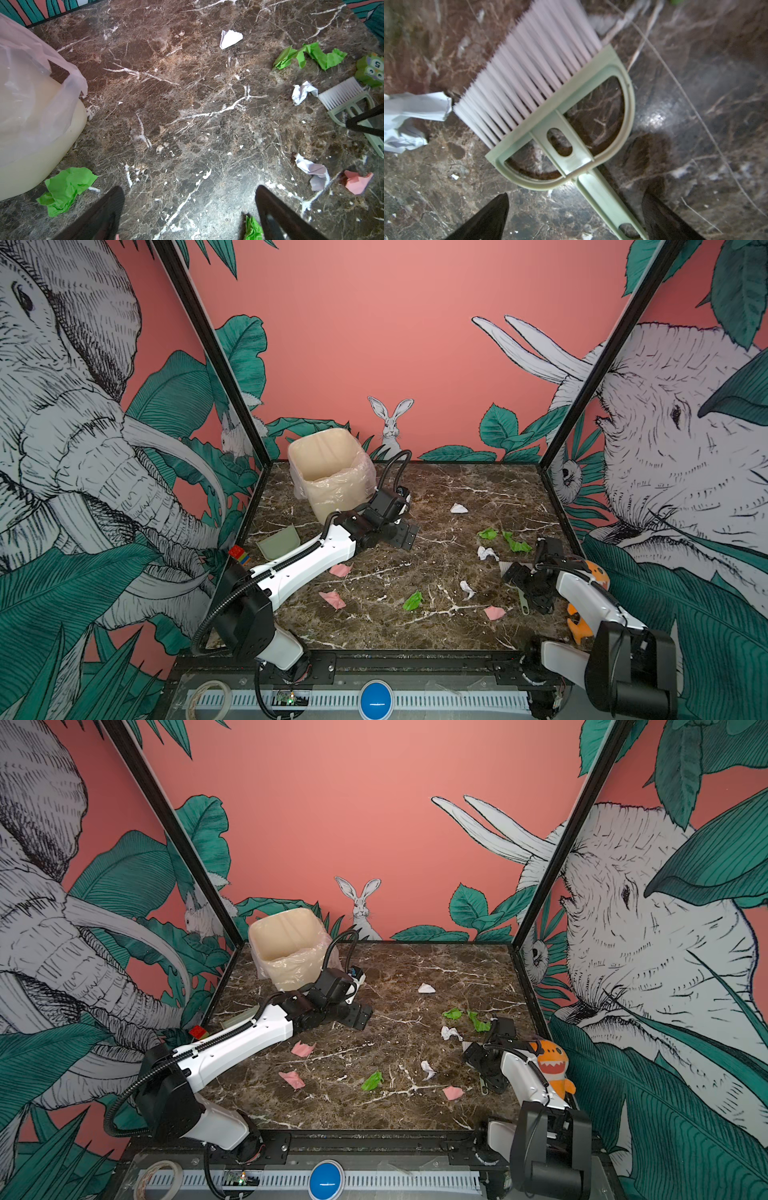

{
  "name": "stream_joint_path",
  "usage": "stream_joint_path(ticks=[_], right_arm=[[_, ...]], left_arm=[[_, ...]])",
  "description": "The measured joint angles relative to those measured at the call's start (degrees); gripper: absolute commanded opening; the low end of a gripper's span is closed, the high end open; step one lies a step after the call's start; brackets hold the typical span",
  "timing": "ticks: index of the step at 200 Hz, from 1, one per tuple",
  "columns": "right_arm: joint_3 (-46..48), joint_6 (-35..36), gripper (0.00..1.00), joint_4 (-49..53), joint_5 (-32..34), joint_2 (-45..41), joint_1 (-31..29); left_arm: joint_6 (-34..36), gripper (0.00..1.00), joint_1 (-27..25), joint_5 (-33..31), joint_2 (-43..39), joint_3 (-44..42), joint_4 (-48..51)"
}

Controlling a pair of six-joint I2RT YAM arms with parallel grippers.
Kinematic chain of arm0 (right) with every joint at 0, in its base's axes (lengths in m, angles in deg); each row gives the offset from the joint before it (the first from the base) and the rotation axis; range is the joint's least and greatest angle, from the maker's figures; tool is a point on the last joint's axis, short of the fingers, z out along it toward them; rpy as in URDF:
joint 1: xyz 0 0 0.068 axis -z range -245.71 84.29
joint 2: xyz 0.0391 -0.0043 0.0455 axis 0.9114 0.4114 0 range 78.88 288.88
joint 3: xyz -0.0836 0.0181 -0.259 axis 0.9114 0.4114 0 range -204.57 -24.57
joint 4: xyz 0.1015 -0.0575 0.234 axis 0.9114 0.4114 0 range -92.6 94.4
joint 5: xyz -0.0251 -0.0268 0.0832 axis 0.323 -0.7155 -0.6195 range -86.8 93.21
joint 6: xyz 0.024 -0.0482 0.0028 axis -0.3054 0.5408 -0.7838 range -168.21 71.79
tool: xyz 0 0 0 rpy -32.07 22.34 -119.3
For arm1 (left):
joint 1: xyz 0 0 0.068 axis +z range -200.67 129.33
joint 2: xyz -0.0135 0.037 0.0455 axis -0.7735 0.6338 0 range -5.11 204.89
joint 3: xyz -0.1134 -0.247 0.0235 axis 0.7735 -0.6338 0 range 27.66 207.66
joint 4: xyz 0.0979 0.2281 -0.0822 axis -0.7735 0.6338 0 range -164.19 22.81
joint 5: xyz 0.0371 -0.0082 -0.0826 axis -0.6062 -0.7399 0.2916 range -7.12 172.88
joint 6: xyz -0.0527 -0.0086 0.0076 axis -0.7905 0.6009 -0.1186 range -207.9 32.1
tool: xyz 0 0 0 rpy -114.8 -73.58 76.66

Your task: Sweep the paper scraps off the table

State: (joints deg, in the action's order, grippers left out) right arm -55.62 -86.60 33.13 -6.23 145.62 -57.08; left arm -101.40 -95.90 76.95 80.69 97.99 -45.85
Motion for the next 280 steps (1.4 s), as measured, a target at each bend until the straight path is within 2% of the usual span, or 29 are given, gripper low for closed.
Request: stream_joint_path(ticks=[34, 68, 96, 119, 165, 202, 227, 264, 280], right_arm=[[0.5, 0.0, 0.99, -1.1, -2.5, -0.9, -0.7], [0.6, -0.9, 0.99, -1.2, -4.7, -1.2, -4.6], [-0.2, -1.0, 0.99, -0.3, -4.1, -0.3, -8.8], [-2.3, -0.5, 0.98, 3.5, -0.3, 1.9, -10.8], [-3.5, 0.0, 0.70, 7.6, 5.6, 3.7, -10.9], [-3.0, 0.1, 0.53, 7.5, 6.9, 4.2, -10.9], [-2.4, 0.4, 0.37, 6.6, 7.1, 4.3, -10.9], [-2.2, 0.8, 0.34, 6.0, 7.1, 5.2, -11.0], [-2.2, 1.1, 0.29, 6.0, 7.3, 5.3, -11.0]], left_arm=[[0.0, 1.00, 0.0, -0.3, 0.0, -0.7, -0.1], [-0.1, 0.99, 0.0, -0.7, 0.0, -0.7, -0.7], [-0.1, 0.99, 0.0, -0.9, 0.0, -0.7, -0.9], [-0.2, 0.99, 0.0, -1.0, 0.0, -0.7, -0.9], [-0.2, 1.00, 0.0, -1.2, 0.0, -1.3, -0.9], [-0.2, 0.99, 0.0, -1.9, -0.1, -1.6, -0.9], [-0.2, 1.00, 0.0, -2.1, -0.3, -1.9, -0.8], [-0.2, 1.00, 0.0, -2.3, -0.4, -1.9, -0.9], [-0.2, 0.99, 0.0, -2.3, -0.4, -1.9, -0.8]])
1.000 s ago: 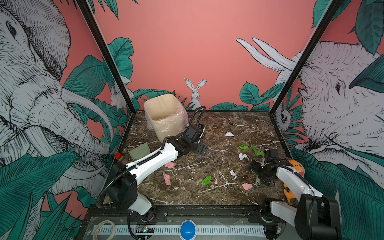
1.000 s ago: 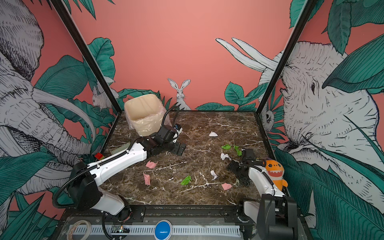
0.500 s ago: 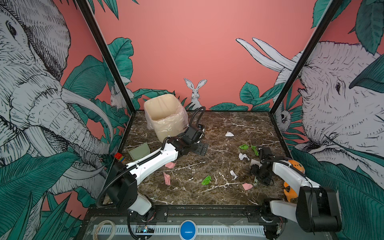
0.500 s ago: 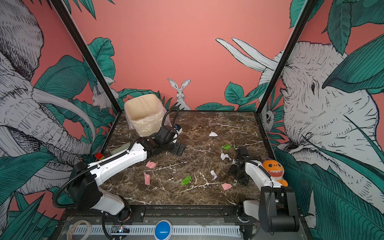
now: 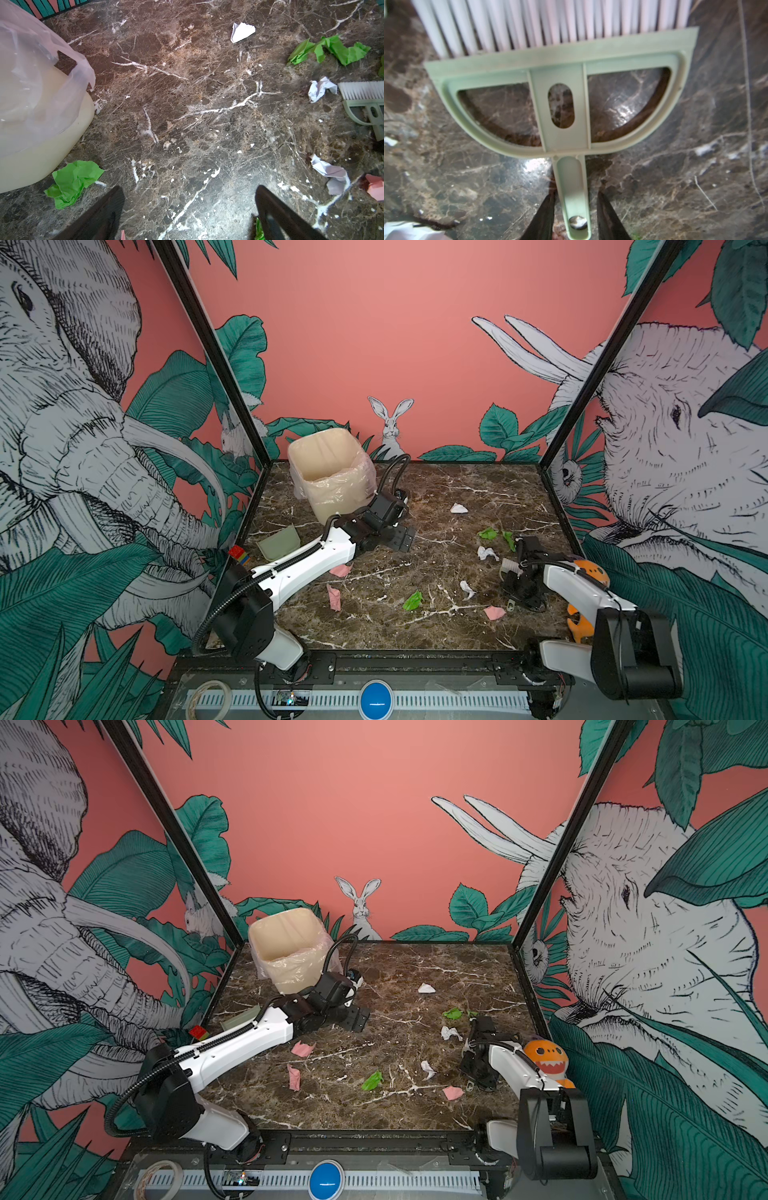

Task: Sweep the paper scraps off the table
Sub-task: 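Grasp the green brush handle with the right gripper and lift it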

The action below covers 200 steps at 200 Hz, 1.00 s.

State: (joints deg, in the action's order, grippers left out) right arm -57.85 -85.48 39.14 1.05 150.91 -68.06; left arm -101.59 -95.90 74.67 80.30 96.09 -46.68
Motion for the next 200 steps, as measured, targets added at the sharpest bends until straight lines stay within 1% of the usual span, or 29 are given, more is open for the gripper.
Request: stream_joint_path(ticks=[17, 60, 106, 139, 163, 200], right_arm=[[0.0, 0.3, 0.22, 0.0, 0.1, 0.2, 0.0], [0.0, 0.7, 0.08, -0.2, 0.3, 0.2, 0.0], [0.2, 0.6, 0.06, 0.0, 0.3, -0.6, 0.0], [-0.9, 0.5, 0.06, 3.1, 0.7, -4.9, -1.4], [-6.3, 0.5, 0.06, 7.0, 2.4, -6.9, -4.9], [-16.4, 0.3, 0.05, 11.4, 6.2, -8.2, -12.6]], left_arm=[[0.0, 0.99, 0.0, 0.0, 0.0, 0.0, 0.0], [-0.1, 0.99, 0.0, 0.0, 0.0, 0.0, 0.0], [-0.1, 0.99, 0.0, 0.0, 0.0, 0.0, 0.0], [-0.3, 0.99, 0.0, 0.8, 0.0, 0.0, 0.0], [-1.2, 0.99, 0.0, 4.6, 0.0, 0.0, -1.1], [-5.3, 0.99, 0.1, 14.1, 0.2, 0.0, -7.1]])
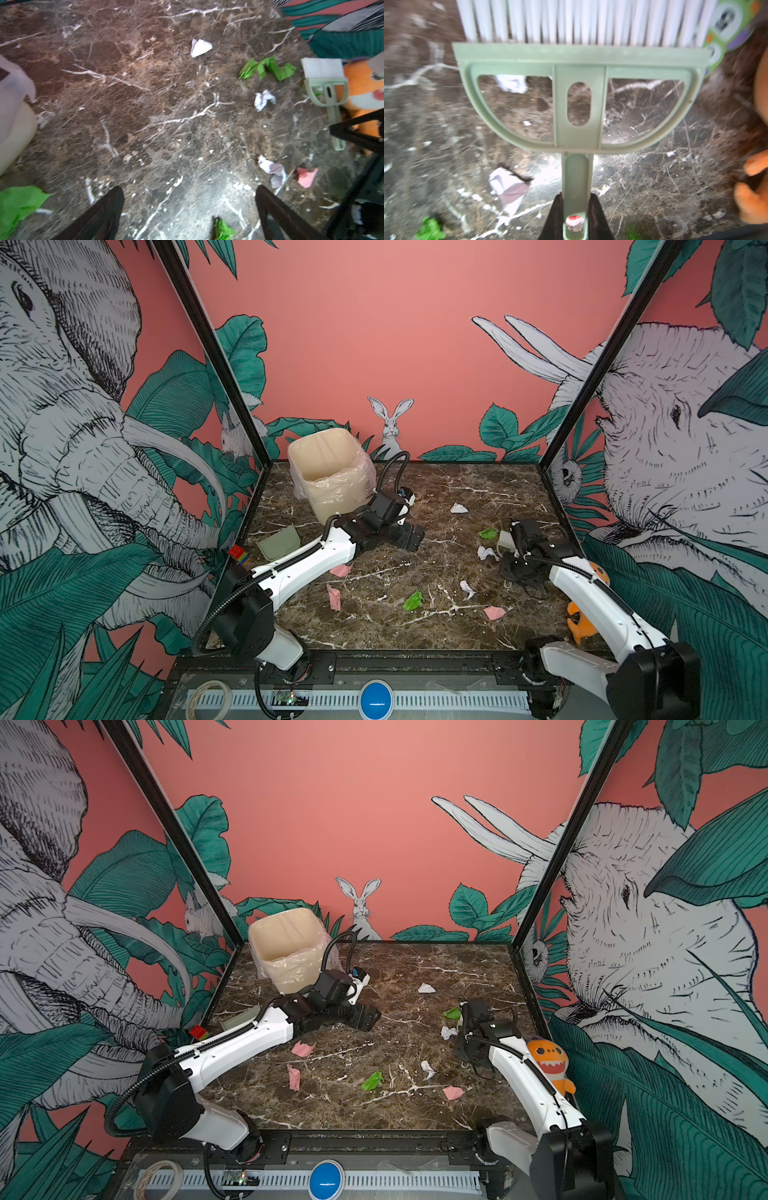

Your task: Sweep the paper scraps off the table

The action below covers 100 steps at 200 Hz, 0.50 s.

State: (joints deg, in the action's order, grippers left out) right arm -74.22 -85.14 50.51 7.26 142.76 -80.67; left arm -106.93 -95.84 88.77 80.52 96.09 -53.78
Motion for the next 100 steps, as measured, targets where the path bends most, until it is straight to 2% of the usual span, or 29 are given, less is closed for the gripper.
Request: stream_joint_path(ticks=[17, 46, 63, 86, 100], right_arm=[[-4.4, -0.1, 0.05, 1.6, 1.6, 0.2, -4.0], [-12.2, -0.1, 0.05, 3.0, 4.2, 2.8, -11.0], [-15.7, 0.1, 0.05, 2.6, 4.9, 4.7, -14.6], [-20.0, 0.3, 0.04, 1.6, 5.2, 7.5, -18.5], [-22.0, 0.4, 0.05, 0.7, 5.2, 8.9, -20.3]], left_arm=[[-3.6, 1.00, 0.6, 4.7, 0.6, -0.1, -4.3], [-14.0, 0.99, 3.0, 14.1, 1.4, -5.1, -19.2], [-18.4, 0.99, 4.3, 17.9, 3.2, -6.1, -24.4], [-21.3, 0.97, 4.8, 21.3, 4.7, -6.1, -28.1], [-22.3, 0.91, 4.7, 23.1, 4.7, -6.0, -29.4]])
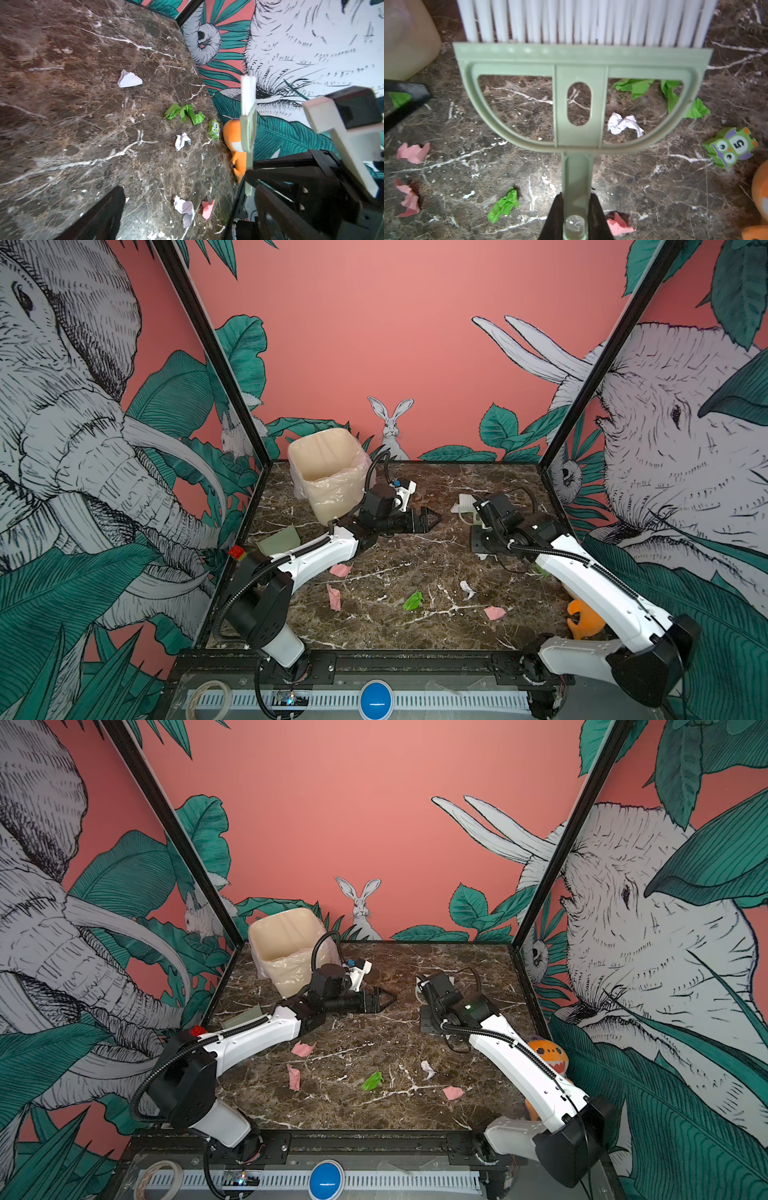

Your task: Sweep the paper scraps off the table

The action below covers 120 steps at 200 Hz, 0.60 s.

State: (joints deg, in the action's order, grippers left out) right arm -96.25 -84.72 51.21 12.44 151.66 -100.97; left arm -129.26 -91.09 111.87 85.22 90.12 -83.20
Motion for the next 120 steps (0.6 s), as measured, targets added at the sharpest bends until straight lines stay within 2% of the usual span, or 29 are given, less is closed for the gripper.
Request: stream_joint_path(ticks=[66, 120], right_arm=[[-2.3, 0.6, 0.05, -2.8, 0.0, 2.6, -4.9], [-3.3, 0.8, 0.04, -4.5, -0.2, 3.0, -8.0]], left_arm=[[-3.5, 0.66, 0.0, 3.8, 0.0, 0.4, -5.2], [-4.6, 0.57, 0.0, 5.2, 0.3, 0.6, -7.0]])
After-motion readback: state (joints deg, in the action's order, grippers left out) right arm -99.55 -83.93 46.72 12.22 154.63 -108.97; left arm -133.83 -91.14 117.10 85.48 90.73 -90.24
